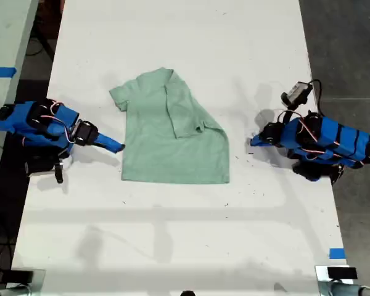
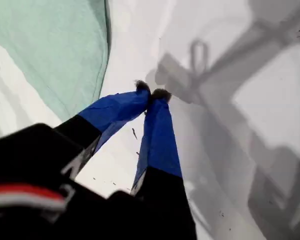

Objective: Fold t shirt

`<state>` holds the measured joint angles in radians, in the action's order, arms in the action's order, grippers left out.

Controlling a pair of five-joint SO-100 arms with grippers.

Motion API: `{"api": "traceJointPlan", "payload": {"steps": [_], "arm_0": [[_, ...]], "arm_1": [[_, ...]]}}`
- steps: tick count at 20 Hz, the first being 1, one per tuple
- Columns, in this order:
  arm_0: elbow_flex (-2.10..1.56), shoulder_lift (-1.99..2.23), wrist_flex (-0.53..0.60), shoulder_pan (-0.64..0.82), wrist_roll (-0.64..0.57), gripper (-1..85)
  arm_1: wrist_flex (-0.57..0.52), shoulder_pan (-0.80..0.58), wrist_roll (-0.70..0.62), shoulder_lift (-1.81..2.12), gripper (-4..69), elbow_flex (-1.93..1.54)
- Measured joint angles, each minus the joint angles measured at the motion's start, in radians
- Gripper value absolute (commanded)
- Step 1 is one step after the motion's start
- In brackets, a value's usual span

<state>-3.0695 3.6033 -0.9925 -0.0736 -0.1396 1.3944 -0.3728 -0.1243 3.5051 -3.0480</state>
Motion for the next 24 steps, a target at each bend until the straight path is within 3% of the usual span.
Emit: {"api": "traceJointPlan", "payload": {"steps": [2,5,8,9,12,17,20,24], "arm_0": [[0.000,0.000,0.066,0.035,-0.032,-0.1],[-0.083,0.000,-0.060,0.207,0.150,-0.1],[-0.066,-0.005,-0.066,0.218,0.241,-0.1],[-0.015,-0.032,-0.064,0.245,0.222,2.6],[0.333,-0.443,-0.178,0.497,0.006,23.5],[0.775,-1.424,-0.163,1.014,-0.532,24.2],[0.933,-1.658,-0.169,1.197,-0.620,23.4],[1.048,-1.870,-0.127,1.232,-0.615,20.3]], "arm_1": [[0.000,0.000,0.000,0.000,2.2,0.000],[0.000,0.000,0.000,0.000,2.2,0.000],[0.000,0.000,0.000,0.000,2.2,0.000],[0.000,0.000,0.000,0.000,2.2,0.000],[0.000,0.000,0.000,0.000,2.2,0.000],[0.000,0.000,0.000,0.000,2.2,0.000],[0.000,0.002,0.000,0.000,2.2,0.000],[0.000,0.002,0.000,0.000,2.2,0.000]]}}
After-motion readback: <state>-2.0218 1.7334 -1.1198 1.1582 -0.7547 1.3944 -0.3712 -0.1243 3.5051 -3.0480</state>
